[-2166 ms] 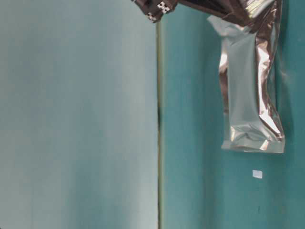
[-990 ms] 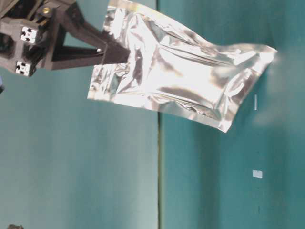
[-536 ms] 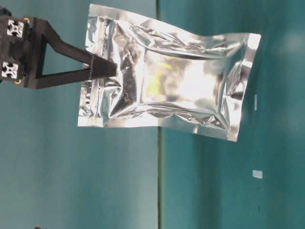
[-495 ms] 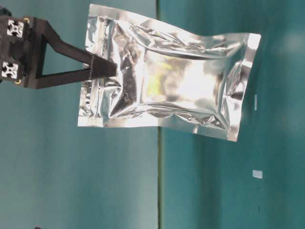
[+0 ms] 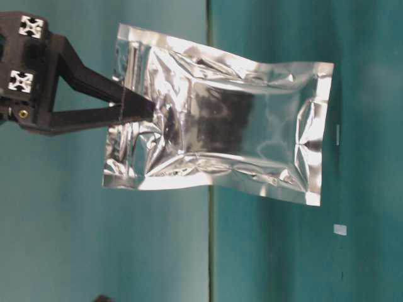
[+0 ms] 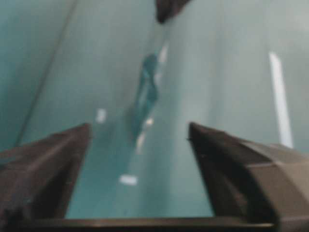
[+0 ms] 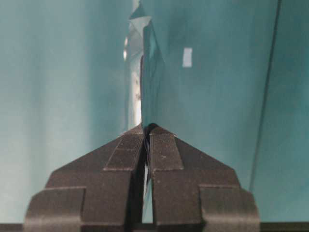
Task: Hand over the silver zip bag and make it stand upright.
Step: 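Lift the bag with the right gripper and swing it upright, then bring the left gripper toward the hanging bag's lower edge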
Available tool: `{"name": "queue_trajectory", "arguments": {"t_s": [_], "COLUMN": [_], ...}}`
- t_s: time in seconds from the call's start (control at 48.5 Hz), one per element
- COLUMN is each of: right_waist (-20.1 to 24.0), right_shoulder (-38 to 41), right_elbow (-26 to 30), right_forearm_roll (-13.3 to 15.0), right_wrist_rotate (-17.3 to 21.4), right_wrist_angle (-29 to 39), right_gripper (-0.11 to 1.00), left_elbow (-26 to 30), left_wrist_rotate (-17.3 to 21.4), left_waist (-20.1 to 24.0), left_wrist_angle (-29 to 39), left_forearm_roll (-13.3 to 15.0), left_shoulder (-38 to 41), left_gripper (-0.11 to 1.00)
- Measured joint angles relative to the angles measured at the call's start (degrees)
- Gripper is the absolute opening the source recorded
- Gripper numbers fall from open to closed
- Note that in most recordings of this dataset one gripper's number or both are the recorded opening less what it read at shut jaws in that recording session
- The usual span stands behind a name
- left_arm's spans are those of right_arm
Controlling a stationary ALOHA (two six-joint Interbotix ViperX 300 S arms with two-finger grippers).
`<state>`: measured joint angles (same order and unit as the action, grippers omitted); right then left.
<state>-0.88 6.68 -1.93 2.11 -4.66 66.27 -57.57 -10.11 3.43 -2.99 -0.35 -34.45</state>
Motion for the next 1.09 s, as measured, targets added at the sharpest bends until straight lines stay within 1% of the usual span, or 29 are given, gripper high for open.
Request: {"name": "queue_trajectory", "arguments": {"t_s": [0.062,0.206,0.454,0.536,0.701,1.093], "right_waist": [0.1,0.1,0.2,0.2,0.2,0.2], "right_shoulder": [0.2,0.5,1.1,1.4,1.7,2.3], "right_elbow": [0.0,0.0,0.0,0.0,0.0,0.0], "right_forearm_roll": [0.1,0.1,0.2,0.6,2.4,2.9], "right_wrist_rotate": [-0.8,-1.6,-1.8,-1.8,-1.7,-1.8], "right_wrist_angle": [-0.4,-0.5,-0.5,-0.5,-0.5,-0.6], "right_gripper": [0.01,0.01,0.01,0.01,0.01,0.01], "left_elbow": [-0.2,-0.3,-1.5,-2.1,-2.7,-2.9], "left_wrist_rotate": [0.2,0.4,0.4,0.4,0.4,0.4], "left_waist": [0.1,0.1,0.1,0.1,0.1,0.1], "left_wrist_angle": [0.0,-1.1,-3.5,-4.6,-5.8,-6.3], "left_forearm_roll": [0.0,0.0,0.0,0.0,0.0,0.0], "left_shoulder": [1.1,3.5,6.3,6.7,7.0,8.7], "left_gripper": [0.92,0.94,0.94,0.94,0.94,0.94]}}
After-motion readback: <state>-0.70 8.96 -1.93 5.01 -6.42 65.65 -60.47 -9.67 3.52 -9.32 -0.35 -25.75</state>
